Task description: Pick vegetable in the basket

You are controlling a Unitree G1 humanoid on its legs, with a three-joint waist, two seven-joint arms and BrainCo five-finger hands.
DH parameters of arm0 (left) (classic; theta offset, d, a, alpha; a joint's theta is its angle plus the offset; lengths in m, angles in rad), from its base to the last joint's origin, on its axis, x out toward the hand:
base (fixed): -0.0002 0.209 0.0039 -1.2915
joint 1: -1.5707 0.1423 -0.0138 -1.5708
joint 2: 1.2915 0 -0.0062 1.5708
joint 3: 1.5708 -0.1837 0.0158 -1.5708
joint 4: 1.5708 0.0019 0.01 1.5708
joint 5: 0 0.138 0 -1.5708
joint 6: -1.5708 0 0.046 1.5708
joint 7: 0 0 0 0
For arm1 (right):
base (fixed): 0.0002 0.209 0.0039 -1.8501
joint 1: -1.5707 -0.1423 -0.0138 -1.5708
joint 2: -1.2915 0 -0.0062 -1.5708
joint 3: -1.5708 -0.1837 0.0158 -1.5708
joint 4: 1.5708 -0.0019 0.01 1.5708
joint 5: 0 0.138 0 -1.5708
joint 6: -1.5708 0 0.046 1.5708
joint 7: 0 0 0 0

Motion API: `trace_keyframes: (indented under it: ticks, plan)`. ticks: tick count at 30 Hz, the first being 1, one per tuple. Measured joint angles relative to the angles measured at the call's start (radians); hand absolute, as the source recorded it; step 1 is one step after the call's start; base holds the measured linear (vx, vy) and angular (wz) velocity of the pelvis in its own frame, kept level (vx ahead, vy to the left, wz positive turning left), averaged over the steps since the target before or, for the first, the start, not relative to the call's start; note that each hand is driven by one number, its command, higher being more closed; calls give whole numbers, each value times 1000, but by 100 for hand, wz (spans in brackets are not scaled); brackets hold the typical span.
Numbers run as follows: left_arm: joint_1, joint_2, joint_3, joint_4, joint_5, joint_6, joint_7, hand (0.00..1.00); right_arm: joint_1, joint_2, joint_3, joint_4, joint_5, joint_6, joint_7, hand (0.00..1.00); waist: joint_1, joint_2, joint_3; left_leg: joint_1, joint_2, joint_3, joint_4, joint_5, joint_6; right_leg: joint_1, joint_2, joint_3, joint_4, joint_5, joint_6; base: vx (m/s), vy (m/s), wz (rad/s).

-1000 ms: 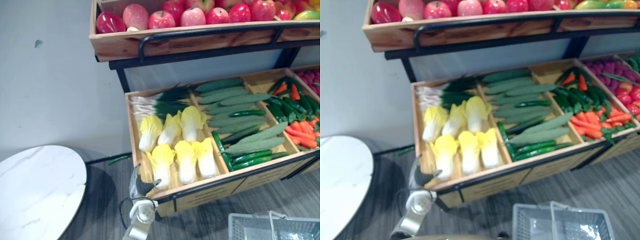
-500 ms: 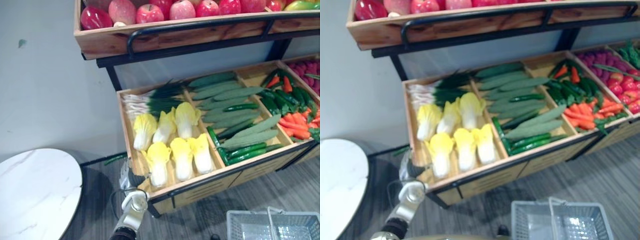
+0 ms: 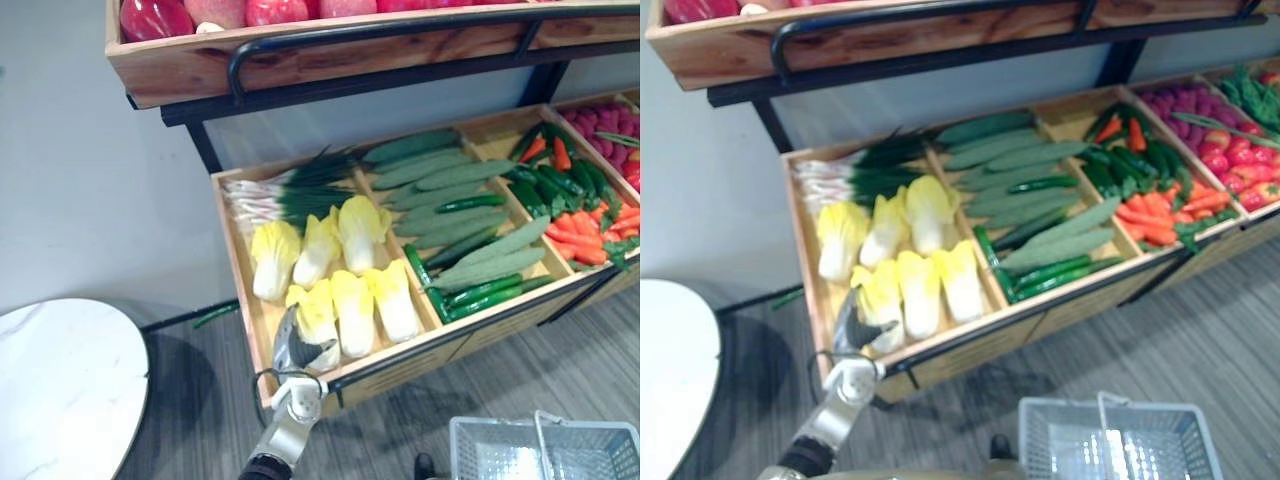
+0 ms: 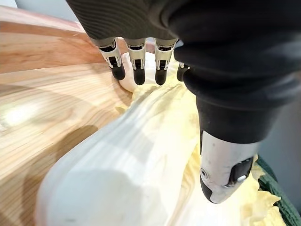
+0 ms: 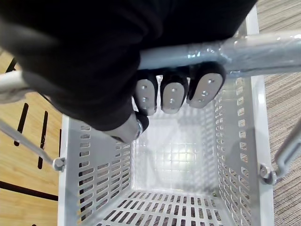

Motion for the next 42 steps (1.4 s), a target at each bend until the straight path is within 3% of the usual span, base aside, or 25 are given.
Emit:
trace_keyframes:
  ticks: [10,21,42]
  plan:
    - [55,-2,-1,-41,0,-2,-14,0,8,8,-30,0,0,0,-3,100,-1,6,-5,-4,7,-1,17,-9,0,2,1,1,17,-3,-3,-29,-13,0]
    - [57,1,16,54,-6,2,-21,0,13,11,-29,7,-1,0,-4,100,-2,8,-11,-3,7,-1,15,-9,0,0,3,0,6,-2,-3,0,0,0]
    - [55,-3,28,53,-62,2,-21,0,15,11,-29,26,-1,2,-6,100,-5,6,-23,-3,5,0,16,-8,0,9,3,-2,-19,14,-3,0,0,0]
